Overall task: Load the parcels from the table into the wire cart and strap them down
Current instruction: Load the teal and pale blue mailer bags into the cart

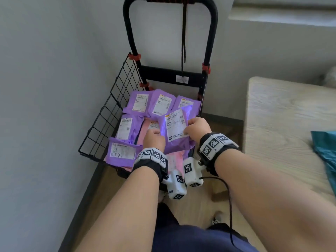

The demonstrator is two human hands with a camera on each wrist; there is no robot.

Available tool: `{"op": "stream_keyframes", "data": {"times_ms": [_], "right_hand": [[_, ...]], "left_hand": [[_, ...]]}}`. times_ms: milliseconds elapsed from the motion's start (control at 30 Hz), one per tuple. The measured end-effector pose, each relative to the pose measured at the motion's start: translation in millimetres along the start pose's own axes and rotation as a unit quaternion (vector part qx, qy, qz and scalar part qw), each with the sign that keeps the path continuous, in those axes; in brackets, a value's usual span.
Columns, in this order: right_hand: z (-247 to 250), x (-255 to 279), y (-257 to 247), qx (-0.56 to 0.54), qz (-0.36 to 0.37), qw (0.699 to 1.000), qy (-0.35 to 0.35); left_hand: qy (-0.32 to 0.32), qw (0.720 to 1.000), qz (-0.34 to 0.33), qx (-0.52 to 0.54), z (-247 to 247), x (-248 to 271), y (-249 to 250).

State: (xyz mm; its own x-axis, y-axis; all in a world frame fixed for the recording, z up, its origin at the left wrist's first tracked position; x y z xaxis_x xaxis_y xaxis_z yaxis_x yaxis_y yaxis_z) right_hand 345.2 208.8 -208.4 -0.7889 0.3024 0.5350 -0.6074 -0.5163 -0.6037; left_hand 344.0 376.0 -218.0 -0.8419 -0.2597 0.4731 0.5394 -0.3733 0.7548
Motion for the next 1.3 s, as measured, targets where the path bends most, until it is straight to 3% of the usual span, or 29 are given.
{"op": "stream_keyframes", "data": {"times_ms": [367,600,700,933,1300], "right_hand": [[-135,-80,-3,-0.067,-0.139,0.987,-0.033],[-181,-115,2,-0.058,-0.151,0.986,-0.041],[-186,-116,3,-0.014,-0.14,0.987,-0.077],[-168,-101,-3,0.006,-0.12,0.989,-0.091],[-54,-65,-21,0.001,-0.068,0.997,0.029]], "left_hand": [[-0.129,0.979,-0.007,-0.159,36,-125,-38],[-0.198,0.953,-0.014,-0.231,32,-169,-54],[-0.243,0.932,0.003,-0.268,28,-174,-62],[-0.239,0.937,0.021,-0.254,29,-164,-65],[-0.238,0.952,-0.038,-0.188,4,-106,6]]}}
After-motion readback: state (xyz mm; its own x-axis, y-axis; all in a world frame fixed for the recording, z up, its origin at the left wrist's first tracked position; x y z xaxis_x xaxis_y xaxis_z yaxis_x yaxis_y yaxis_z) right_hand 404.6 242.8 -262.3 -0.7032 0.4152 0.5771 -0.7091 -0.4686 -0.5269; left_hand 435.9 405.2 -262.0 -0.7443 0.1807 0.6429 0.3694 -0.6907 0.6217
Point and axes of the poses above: each hand's wrist, its own x-axis away from the middle knuckle, its own z-axis out of the back of the hand, y = z × x, the point moved 4 cm from there along -x, towards the middle knuckle, and after that the axes turned 10 degrees about x, right-handed, at the moved point
